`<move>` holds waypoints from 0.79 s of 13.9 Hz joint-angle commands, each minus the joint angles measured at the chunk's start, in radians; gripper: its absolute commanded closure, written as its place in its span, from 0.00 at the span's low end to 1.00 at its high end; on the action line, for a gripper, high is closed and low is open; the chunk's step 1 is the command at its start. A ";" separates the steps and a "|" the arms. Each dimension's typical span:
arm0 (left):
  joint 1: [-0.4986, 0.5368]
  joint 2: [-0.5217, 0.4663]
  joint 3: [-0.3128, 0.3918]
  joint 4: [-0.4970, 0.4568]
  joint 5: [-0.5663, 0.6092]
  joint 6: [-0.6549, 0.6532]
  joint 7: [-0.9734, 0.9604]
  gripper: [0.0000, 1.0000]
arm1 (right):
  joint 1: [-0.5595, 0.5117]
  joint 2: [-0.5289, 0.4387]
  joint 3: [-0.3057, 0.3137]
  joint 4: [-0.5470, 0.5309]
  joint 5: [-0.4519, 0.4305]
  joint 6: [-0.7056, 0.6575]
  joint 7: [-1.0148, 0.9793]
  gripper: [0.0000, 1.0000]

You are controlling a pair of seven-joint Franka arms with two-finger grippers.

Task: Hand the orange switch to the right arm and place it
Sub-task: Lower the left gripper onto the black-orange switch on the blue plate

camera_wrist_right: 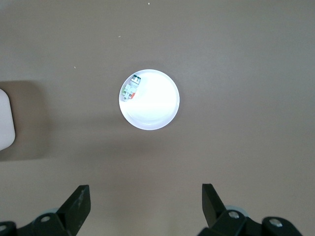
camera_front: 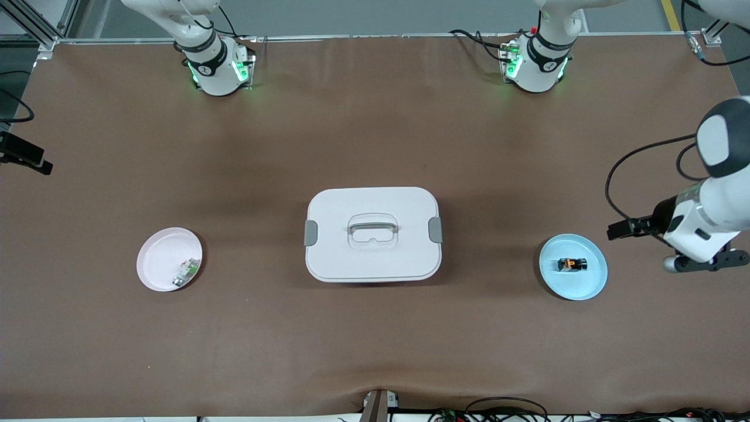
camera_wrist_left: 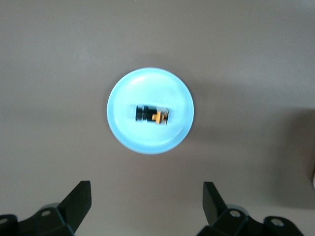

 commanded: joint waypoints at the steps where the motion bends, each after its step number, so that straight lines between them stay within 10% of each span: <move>1: -0.002 0.072 -0.001 -0.001 0.006 0.072 0.005 0.00 | -0.009 -0.025 0.003 -0.023 0.014 0.007 0.009 0.00; 11: -0.018 0.222 0.000 -0.080 0.062 0.294 -0.013 0.00 | -0.009 -0.025 0.002 -0.023 0.040 0.011 0.072 0.00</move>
